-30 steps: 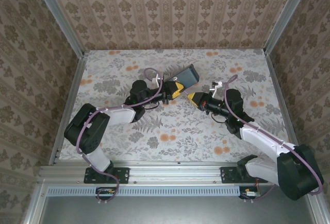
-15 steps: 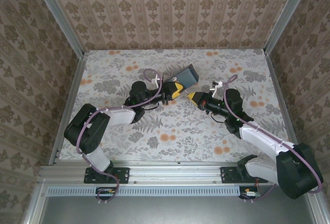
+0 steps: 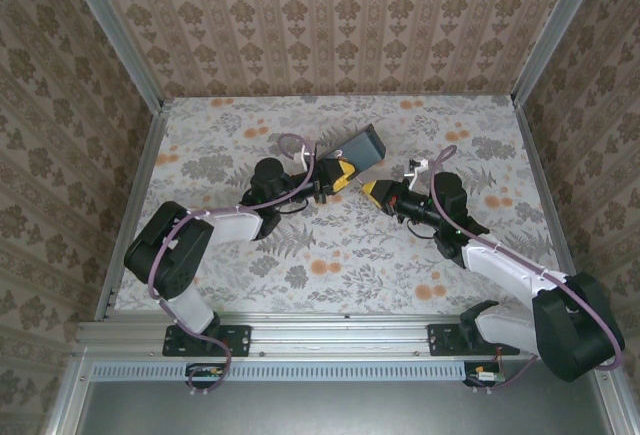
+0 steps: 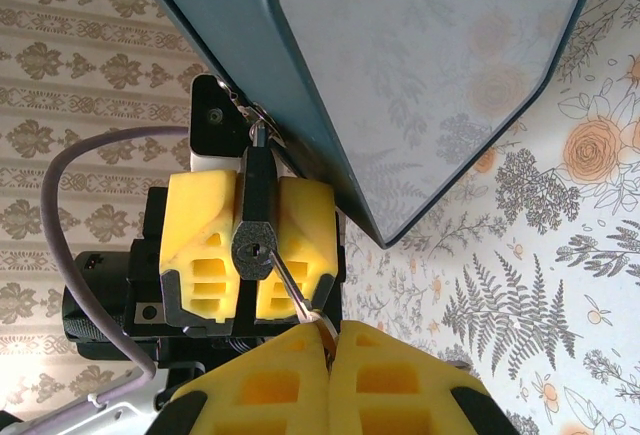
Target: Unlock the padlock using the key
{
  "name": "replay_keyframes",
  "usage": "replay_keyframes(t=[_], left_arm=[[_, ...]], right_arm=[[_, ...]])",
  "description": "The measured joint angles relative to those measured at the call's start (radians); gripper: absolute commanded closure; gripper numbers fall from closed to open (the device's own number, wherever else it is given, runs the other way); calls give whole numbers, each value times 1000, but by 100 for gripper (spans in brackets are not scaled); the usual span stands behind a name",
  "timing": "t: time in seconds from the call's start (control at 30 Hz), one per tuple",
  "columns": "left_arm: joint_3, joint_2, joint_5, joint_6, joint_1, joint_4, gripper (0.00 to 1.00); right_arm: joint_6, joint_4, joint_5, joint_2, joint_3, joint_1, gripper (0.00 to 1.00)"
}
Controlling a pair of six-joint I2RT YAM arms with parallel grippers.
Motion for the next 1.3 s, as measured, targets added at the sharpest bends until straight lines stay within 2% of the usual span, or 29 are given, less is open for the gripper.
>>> replay_keyframes(t=[1.3], left_arm=[[-10, 0, -23, 0, -1, 7, 100]], right_arm=[[-48, -38, 25, 11, 31, 11, 100]])
